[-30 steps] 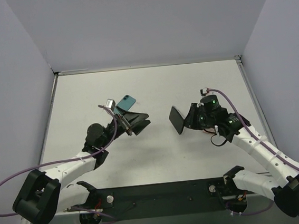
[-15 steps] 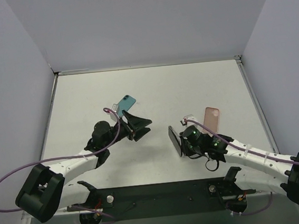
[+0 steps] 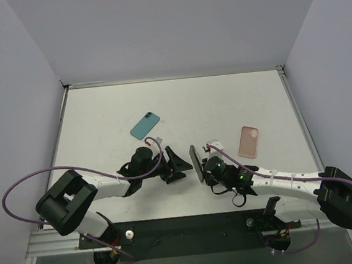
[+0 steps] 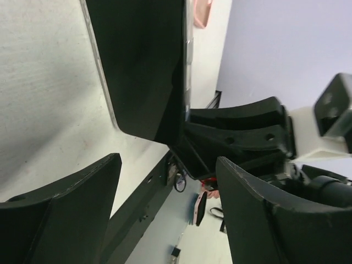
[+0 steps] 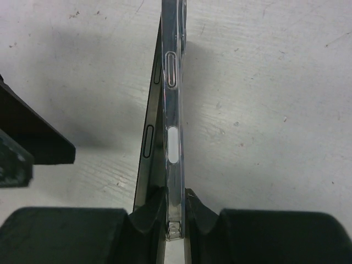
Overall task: Take the phone out of the phone case
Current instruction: Remove the phone case from the phone.
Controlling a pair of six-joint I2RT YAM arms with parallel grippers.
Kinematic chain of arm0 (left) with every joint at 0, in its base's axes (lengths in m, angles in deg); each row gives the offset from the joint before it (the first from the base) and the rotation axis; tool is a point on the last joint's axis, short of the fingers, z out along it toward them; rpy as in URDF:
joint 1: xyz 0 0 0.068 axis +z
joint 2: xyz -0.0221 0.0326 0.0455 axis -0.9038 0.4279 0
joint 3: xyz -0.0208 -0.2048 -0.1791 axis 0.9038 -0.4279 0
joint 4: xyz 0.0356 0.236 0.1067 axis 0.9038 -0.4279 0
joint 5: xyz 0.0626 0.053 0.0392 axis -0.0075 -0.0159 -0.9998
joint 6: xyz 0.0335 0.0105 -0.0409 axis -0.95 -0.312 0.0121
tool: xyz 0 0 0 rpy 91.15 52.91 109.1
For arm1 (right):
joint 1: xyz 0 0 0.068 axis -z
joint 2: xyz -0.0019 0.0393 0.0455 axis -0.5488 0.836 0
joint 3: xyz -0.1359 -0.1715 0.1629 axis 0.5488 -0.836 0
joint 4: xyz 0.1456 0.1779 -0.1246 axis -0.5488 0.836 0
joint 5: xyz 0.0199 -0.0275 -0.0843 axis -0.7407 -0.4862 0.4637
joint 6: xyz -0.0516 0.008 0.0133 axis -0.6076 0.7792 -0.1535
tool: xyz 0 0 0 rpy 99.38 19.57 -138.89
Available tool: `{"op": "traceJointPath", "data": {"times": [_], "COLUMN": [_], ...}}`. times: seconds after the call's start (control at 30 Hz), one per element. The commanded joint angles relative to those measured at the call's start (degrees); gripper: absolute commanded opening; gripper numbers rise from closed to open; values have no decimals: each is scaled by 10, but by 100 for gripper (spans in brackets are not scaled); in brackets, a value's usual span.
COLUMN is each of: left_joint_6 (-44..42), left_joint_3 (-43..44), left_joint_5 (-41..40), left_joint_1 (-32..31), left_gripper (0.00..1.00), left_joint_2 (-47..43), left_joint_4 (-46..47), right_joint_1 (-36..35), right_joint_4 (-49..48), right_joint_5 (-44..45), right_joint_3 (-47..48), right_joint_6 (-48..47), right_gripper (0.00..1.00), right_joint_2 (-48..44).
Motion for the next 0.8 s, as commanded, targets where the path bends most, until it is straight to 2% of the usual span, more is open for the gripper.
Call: {"op": "traceJointPath", "data": {"times": [0.0, 0.07, 0.17, 0.37, 0.47, 0.63, 0.77], "left_joint_6": [-50, -68, -80, -87, -101, -101, -102], "left_joint_3": [38, 50, 62, 90, 122, 145, 160], "left_joint_5": [-22, -30, -46, -77, -101, -93, -105], "left_joint_1": [-20, -24, -31, -31, -32, -31, -39], "left_gripper": [79, 79, 77, 72, 66, 63, 60], "left_joint_2": [14, 15, 10, 7, 19, 44, 59], "left_joint_4": [-26, -50, -81, -131, -230, -233, -269], "right_joint_1": [-4, -4, -8, -32, -44, -51, -52], "right_joint_4": [-27, -40, -52, -29, -13, -2, 8], "right_joint_5": [-16, -26, -40, -24, -10, -2, 5], "right_joint_3": [-13, -13, -8, 20, 35, 46, 51], "right_joint_6": [18, 17, 14, -1, -5, -3, -2], "right_gripper": [5, 5, 0, 0, 0, 0, 0], "right_joint_2": [54, 71, 91, 121, 129, 134, 124]}}
